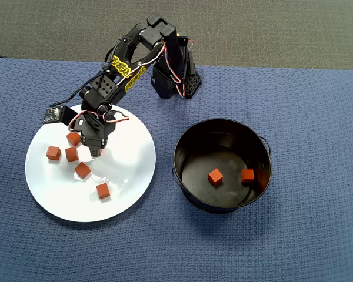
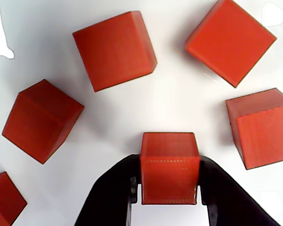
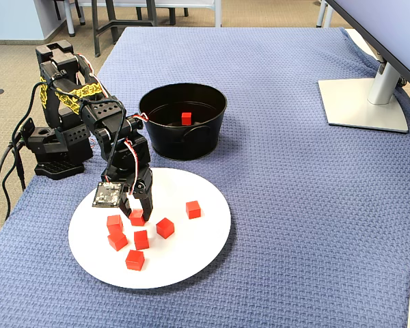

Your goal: Pick up the red cubes from the white plate and place them in the black recipient

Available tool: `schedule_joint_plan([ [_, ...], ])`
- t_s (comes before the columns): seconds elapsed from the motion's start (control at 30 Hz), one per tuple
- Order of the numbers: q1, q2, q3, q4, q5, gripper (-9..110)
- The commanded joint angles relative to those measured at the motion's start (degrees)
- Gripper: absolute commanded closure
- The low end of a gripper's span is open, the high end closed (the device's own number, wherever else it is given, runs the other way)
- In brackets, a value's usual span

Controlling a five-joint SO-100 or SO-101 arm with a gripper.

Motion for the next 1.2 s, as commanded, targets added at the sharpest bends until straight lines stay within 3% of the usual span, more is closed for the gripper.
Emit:
schedule_joint_plan([
  [0.0,-1.6,5.8,-3.6,1.2,1.7,101],
  [0.27,-9.4,33.1,4.7,9.8,13.4,102],
  [0.43,-25.0,47.5,1.1,22.1,25.4,102],
  [0.63,-45.8,51.7,-0.4,23.1,38.8,102],
  [0.67,-48.7,50.8,-0.2,22.2,38.9,98],
  [0.73,-55.3,47.8,1.1,21.3,33.4,67],
  [0.77,-57.0,46.2,1.1,22.8,29.3,63],
  [0.83,-55.0,45.6,0.1,25.8,25.6,67],
  [0.97,-38.0,46.4,1.8,26.5,15.1,72],
  [1.17,-11.6,45.9,13.7,15.5,-6.8,72],
])
